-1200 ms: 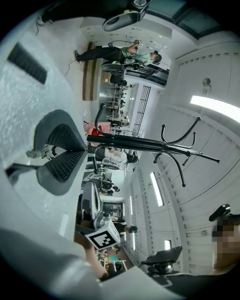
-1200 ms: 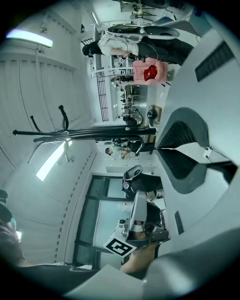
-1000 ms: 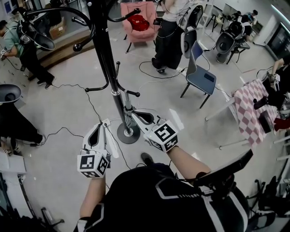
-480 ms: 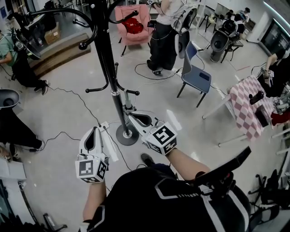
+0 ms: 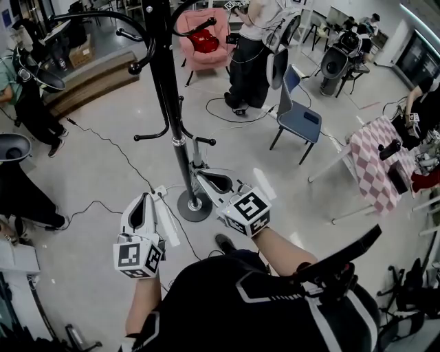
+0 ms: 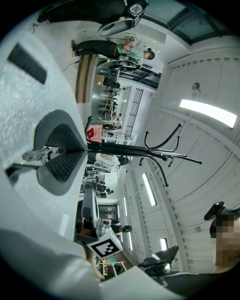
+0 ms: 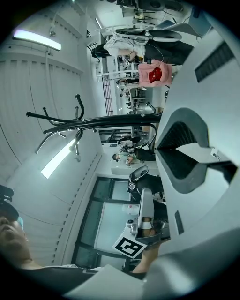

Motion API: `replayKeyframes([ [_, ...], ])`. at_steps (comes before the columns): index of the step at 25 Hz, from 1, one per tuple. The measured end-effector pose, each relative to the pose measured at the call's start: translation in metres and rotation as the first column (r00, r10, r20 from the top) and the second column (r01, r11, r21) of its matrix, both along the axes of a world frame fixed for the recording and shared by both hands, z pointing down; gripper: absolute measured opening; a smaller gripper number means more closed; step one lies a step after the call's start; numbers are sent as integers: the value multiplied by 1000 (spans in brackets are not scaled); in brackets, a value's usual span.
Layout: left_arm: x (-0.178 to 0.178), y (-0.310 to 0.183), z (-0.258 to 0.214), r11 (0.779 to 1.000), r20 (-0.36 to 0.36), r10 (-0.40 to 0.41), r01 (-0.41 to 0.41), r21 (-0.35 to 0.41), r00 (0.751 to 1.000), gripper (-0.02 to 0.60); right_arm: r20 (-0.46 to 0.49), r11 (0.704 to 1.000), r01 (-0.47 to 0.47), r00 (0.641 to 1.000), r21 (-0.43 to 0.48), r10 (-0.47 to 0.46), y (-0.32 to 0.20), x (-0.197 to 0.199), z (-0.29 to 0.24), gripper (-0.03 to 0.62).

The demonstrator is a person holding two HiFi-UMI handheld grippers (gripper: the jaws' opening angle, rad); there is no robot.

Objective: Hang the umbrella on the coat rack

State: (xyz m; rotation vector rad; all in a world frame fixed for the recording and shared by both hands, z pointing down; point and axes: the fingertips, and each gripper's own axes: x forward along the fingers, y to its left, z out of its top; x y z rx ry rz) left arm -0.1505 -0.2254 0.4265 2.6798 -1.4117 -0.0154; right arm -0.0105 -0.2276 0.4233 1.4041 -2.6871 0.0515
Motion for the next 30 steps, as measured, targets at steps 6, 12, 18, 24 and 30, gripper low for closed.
replayKeyframes([
  [6,6,-2,0,1000,-6,17,-17,-2,1000,9,3,1000,3,1000,-3,-3,0,0,-2,8],
  [12,11,-7,-5,1000,-3,31,-31,7,1000,9,-4,1000,-14,1000,4,14,-6,4,-6,8],
  [18,17,-10,-8,999,0,38,-38,12,999,9,-13,1000,-16,1000,12,16,-9,9,-8,8],
  [24,23,-15,-13,999,6,48,-48,24,999,9,1,1000,-18,1000,20,18,-15,10,-15,8],
  [30,28,-16,-17,998,5,53,-53,29,999,9,-6,999,-18,1000,26,18,-17,16,-19,8],
])
